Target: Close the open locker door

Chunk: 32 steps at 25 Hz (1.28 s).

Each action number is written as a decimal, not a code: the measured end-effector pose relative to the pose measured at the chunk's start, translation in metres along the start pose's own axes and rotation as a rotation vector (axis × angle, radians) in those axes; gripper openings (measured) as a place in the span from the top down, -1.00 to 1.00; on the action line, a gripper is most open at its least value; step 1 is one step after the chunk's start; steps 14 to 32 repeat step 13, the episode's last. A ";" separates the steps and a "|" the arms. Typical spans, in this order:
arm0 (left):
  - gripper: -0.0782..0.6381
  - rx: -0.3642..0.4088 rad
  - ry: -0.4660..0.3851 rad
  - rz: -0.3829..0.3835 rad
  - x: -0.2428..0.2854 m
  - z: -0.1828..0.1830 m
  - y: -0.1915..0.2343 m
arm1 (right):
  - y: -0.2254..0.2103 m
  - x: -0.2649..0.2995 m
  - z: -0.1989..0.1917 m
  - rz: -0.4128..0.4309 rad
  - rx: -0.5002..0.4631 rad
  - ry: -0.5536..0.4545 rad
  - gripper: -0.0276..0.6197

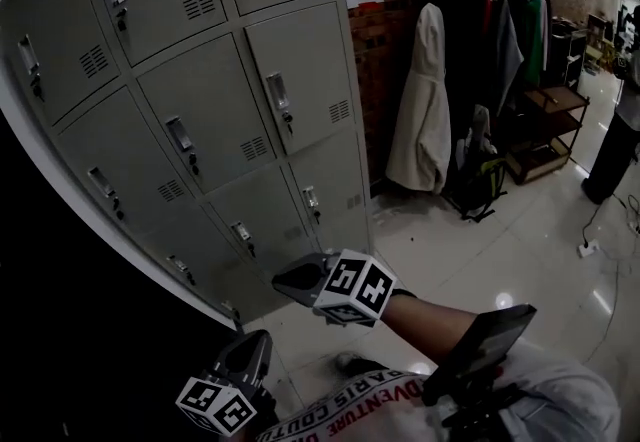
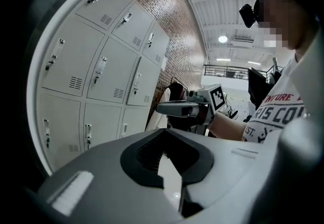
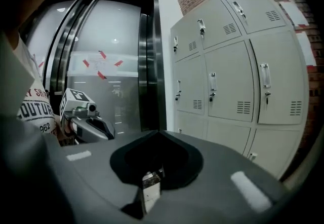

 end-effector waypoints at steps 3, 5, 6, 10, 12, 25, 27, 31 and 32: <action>0.77 -0.016 0.002 -0.004 -0.042 -0.026 -0.048 | 0.061 -0.031 -0.015 0.012 0.022 0.003 0.92; 0.77 -0.010 0.016 -0.005 -0.066 -0.036 -0.077 | 0.096 -0.050 -0.020 0.018 0.033 0.002 0.92; 0.77 -0.005 0.017 -0.004 -0.076 -0.039 -0.089 | 0.111 -0.058 -0.022 0.019 0.034 0.004 0.92; 0.77 0.000 -0.017 -0.003 -0.109 -0.044 -0.115 | 0.159 -0.082 -0.033 0.025 0.045 0.019 0.92; 0.77 0.001 -0.032 0.001 -0.121 -0.045 -0.124 | 0.177 -0.095 -0.039 0.033 0.074 0.019 0.92; 0.77 0.000 -0.037 0.004 -0.127 -0.045 -0.129 | 0.186 -0.101 -0.041 0.037 0.091 0.018 0.92; 0.77 0.000 -0.037 0.004 -0.127 -0.045 -0.129 | 0.186 -0.101 -0.041 0.037 0.091 0.018 0.92; 0.77 0.000 -0.037 0.004 -0.127 -0.045 -0.129 | 0.186 -0.101 -0.041 0.037 0.091 0.018 0.92; 0.77 0.000 -0.037 0.004 -0.127 -0.045 -0.129 | 0.186 -0.101 -0.041 0.037 0.091 0.018 0.92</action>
Point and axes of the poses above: the fingertips, and each gripper's own axes: x forward along the fingers, y to its left, z out of its top, the point moved 1 cm from there along -x, backward along the fingers
